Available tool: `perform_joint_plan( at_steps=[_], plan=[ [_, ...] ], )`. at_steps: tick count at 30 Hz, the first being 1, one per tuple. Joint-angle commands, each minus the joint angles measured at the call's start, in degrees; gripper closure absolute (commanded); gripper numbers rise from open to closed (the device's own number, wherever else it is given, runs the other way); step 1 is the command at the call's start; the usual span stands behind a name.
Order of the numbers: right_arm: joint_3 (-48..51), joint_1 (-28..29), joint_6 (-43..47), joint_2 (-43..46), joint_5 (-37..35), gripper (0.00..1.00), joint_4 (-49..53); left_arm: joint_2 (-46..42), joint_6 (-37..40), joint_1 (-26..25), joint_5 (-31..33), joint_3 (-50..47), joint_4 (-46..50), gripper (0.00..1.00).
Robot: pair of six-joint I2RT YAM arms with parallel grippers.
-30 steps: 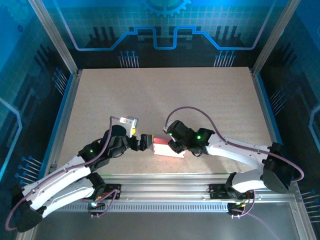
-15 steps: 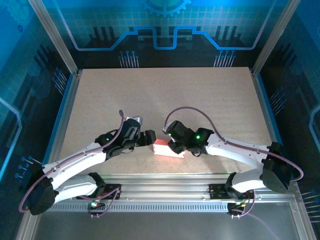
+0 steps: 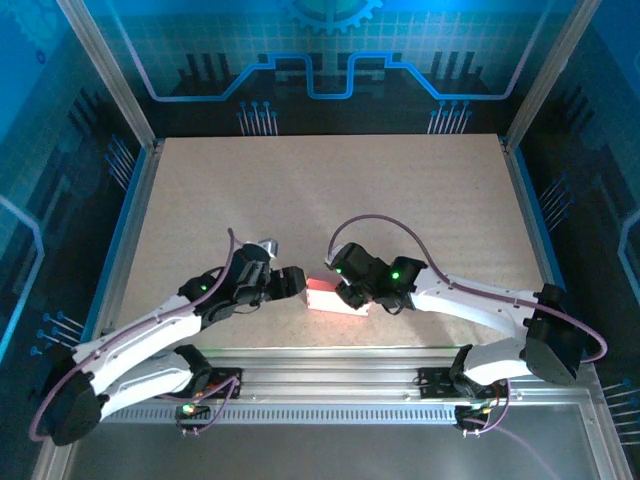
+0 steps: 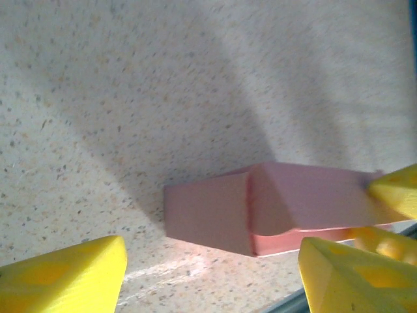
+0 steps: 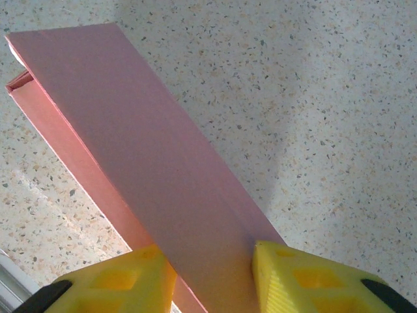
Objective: Fold the paper box
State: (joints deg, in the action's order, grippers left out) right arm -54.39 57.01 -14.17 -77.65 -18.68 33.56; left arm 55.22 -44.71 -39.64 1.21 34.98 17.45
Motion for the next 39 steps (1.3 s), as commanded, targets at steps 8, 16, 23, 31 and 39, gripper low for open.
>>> perform_joint_plan(
  at_steps=[8, 16, 23, 31, 39],
  plan=[
    [1.04, 1.15, -1.28, -2.2, 1.17, 0.61, 6.24, 12.41, -1.18, 0.89, -4.07, 6.28, -2.38, 0.23],
    [1.75, 1.24, -1.91, -1.48, 0.92, 0.61, 6.26, 12.4, -3.51, 0.95, -3.79, 0.94, -3.86, 0.38],
    [1.58, 1.26, -1.69, -1.72, 0.91, 0.61, 6.22, 11.4, -6.72, 0.99, -3.7, -5.35, -6.26, 0.48],
    [0.48, 1.34, -1.82, -1.38, 0.31, 0.59, 6.52, 12.79, -6.12, 0.99, -2.17, -7.65, -5.1, 0.54],
    [-1.13, 1.26, -1.9, -0.25, 1.41, 0.4, 6.03, 15.99, -5.63, 0.88, -2.23, -9.9, -5.23, 0.65]
  ],
)
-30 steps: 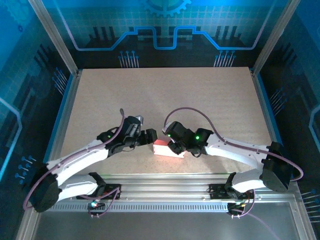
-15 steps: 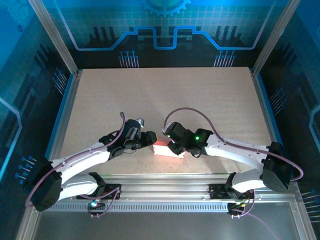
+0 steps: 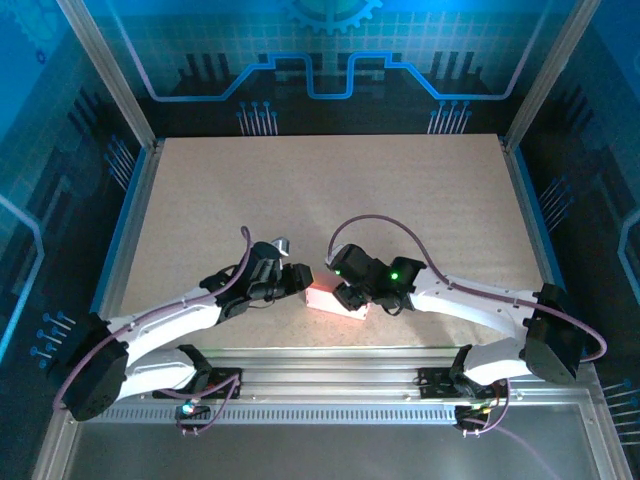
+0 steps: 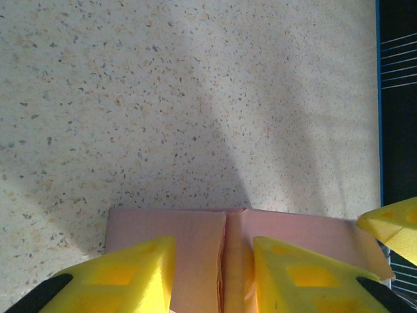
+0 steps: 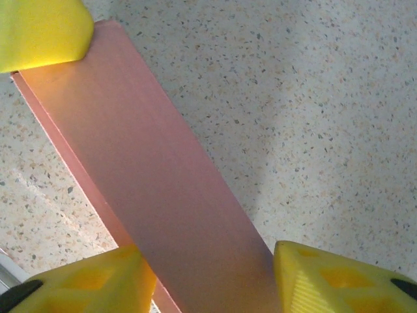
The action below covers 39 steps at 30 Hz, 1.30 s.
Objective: Fold the paper box
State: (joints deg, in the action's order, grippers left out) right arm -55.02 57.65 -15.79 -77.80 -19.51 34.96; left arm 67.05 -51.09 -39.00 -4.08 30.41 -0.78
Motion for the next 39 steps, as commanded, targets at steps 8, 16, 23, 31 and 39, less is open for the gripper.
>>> perform_joint_plan(
  at_steps=[8, 16, 23, 31, 39],
  plan=[
    [-0.87, -2.21, -10.2, 6.23, 1.87, 0.21, 2.77, 4.37, 0.59, 0.27, 3.63, -6.14, 13.08, 0.65],
    [15.89, -13.52, -39.09, 24.94, 15.88, 0.19, -0.67, 4.32, 1.1, 0.3, 3.29, -5.62, 13.07, 0.64],
    [24.08, -18.51, -48.7, 28.87, 29.93, 0.32, -11.22, 3.88, 1.68, 0.29, 3.09, -5.54, 12.99, 0.64],
    [23.67, -18.58, -50.2, 30.1, 30.73, 0.31, -14.07, 4.06, 1.96, 0.33, 2.68, -5.51, 12.64, 0.64],
    [23.66, -19.35, -50.58, 27.6, 31.52, 0.23, -14.76, 4.13, 2.22, 0.3, 2.63, -5.43, 12.64, 0.64]
  ],
)
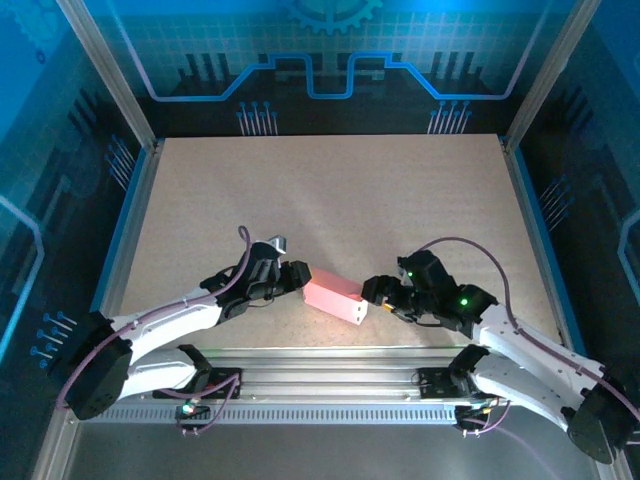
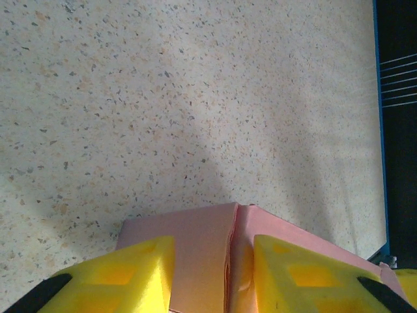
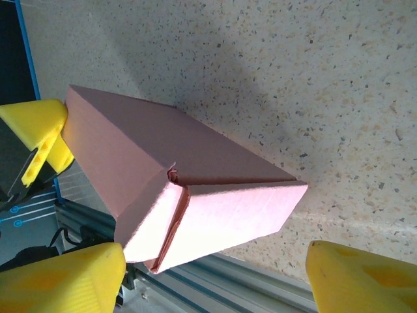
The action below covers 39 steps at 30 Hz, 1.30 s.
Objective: Fold the paper box
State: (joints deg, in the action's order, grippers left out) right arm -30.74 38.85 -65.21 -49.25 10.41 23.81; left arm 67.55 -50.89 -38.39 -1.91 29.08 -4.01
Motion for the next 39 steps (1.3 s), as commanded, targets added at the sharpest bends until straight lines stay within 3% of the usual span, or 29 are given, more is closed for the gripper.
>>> perform_joint_plan(
  at_steps=[1, 6, 15, 23, 30, 39],
  plan=[
    [-0.24, -0.66, -1.85, -1.46, 1.29, 0.23, -3.6, 3.56, 2.12, -0.36, 0.35, -4.11, 15.88, 0.64],
    [0.54, -0.62, -3.38, -2.51, 2.41, 0.28, -6.37, 3.13, 2.72, -0.36, 0.17, -4.16, 16.31, 0.63],
    [-1.35, -0.17, -2.24, -1.85, 2.77, 0.16, -6.61, 2.25, 2.93, -0.36, 0.13, -5.13, 16.23, 0.64],
    [-0.09, 1.43, -1.6, 4.82, -3.16, 0.14, -1.82, 0.88, 3.6, -0.33, 0.6, -4.82, 17.37, 0.63],
    [2.35, 1.22, -3.23, 3.83, -1.16, 0.13, -4.55, 1.51, 3.87, -0.31, 0.2, -4.41, 16.68, 0.63],
    [-0.73, 2.56, -2.62, -5.27, -0.48, 0.32, -6.47, 1.45, 4.13, -0.37, 0.11, -4.98, 16.53, 0.62]
  ],
)
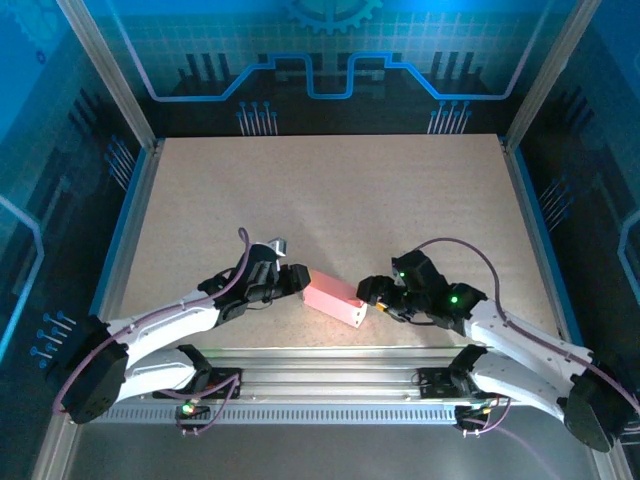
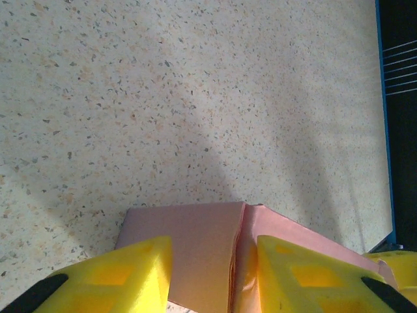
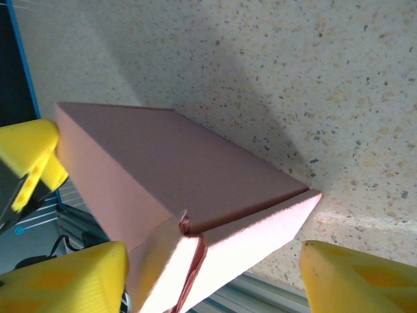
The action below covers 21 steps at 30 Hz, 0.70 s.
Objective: Fold the paper box
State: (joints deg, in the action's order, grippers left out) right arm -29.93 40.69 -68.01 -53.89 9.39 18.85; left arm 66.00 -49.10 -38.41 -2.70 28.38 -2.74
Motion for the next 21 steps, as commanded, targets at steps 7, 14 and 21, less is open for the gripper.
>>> perform_joint_plan(
  at_steps=[7, 14, 21],
  plan=[
    [5.4, 1.28, -3.29, 1.63, 0.08, 0.51, -3.73, 3.18, 2.12, -0.32, 1.03, -4.47, 15.46, 0.61],
    [9.16, 2.01, -4.55, 0.55, -0.06, 0.65, -6.21, 4.35, 2.16, -0.27, 0.81, -4.39, 15.26, 0.61],
    [13.48, 3.24, -4.65, 0.88, -3.53, 0.85, -5.41, 4.85, 2.04, -0.27, 0.38, -4.65, 14.65, 0.56]
  ],
)
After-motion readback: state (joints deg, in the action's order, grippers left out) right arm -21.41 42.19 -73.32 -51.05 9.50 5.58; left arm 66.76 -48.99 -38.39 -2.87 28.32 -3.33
